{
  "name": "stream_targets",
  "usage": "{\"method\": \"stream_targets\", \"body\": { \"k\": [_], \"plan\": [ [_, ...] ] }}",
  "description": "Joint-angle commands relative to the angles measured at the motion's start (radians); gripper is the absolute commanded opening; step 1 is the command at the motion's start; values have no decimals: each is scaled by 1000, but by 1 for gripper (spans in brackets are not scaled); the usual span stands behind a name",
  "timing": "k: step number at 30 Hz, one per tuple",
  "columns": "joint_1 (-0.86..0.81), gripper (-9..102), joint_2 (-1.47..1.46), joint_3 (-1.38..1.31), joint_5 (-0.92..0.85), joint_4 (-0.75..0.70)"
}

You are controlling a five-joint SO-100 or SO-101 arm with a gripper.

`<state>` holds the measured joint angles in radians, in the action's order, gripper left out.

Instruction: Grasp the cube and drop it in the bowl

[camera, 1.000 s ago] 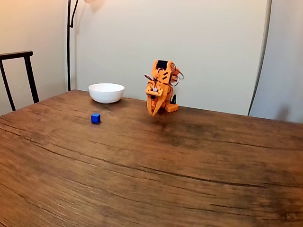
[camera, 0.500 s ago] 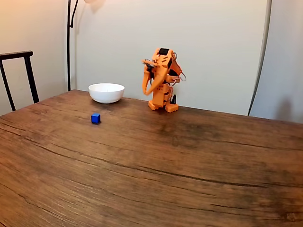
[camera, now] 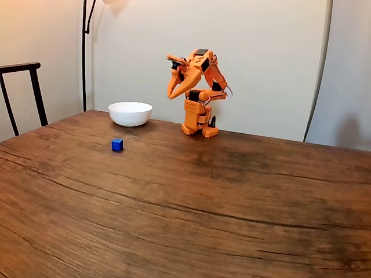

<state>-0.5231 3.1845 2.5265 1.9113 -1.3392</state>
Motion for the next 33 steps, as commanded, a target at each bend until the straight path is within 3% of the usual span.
{"method": "stream_targets", "body": {
  "k": [1,15,23,33],
  "plan": [
    [-40,0,-124,-100,46,11],
    [-221,0,-571,-391,221,11],
    [-265,0,-830,-589,339,11],
    [-272,0,-1034,-723,364,61]
  ]
}}
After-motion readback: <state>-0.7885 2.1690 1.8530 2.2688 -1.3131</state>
